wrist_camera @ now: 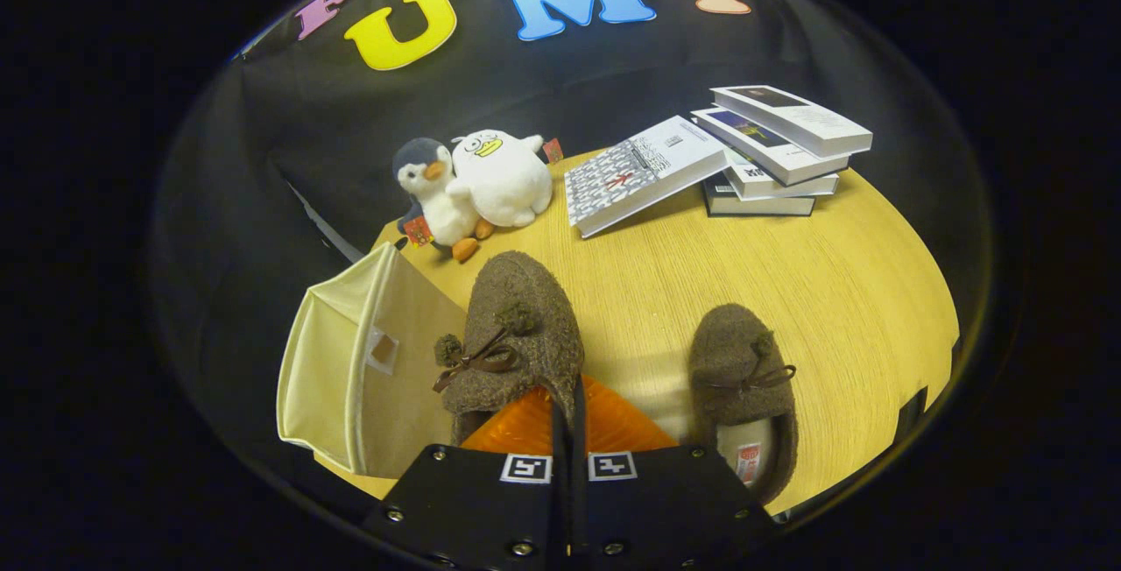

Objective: Open the storage box then place both shoes into the box .Put the left shoe in first, then the right shoe, with the right side of both shoes facing outward in a uniform manner.

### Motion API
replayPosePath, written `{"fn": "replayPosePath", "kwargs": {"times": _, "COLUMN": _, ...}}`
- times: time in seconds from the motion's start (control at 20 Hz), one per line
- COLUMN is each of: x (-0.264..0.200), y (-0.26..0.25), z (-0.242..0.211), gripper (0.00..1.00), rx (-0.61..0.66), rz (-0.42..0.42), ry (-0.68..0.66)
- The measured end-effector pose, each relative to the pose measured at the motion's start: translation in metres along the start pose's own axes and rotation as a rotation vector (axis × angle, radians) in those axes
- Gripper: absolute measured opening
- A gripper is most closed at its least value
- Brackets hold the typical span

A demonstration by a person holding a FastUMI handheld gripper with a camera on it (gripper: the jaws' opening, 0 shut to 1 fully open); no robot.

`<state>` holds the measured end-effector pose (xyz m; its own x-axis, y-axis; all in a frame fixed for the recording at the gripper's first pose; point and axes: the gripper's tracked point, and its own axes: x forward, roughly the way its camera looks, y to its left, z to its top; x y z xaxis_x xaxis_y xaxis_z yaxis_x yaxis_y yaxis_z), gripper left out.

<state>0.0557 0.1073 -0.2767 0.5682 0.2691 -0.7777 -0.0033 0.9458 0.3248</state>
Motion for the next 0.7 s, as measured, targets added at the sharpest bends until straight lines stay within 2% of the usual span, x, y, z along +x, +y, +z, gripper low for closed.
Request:
{"fn": "replayPosePath", "kwargs": {"times": 0.35, "x": -0.021, "y": 0.058, "z": 0.037, "gripper": 0.01, "rx": 0.010, "rz": 0.063, "ry": -0.078}}
{"fn": "replayPosePath", "kwargs": {"times": 0.7, "x": -0.018, "y": 0.113, "z": 0.045, "gripper": 0.01, "rx": 0.040, "rz": 0.117, "ry": -0.084}}
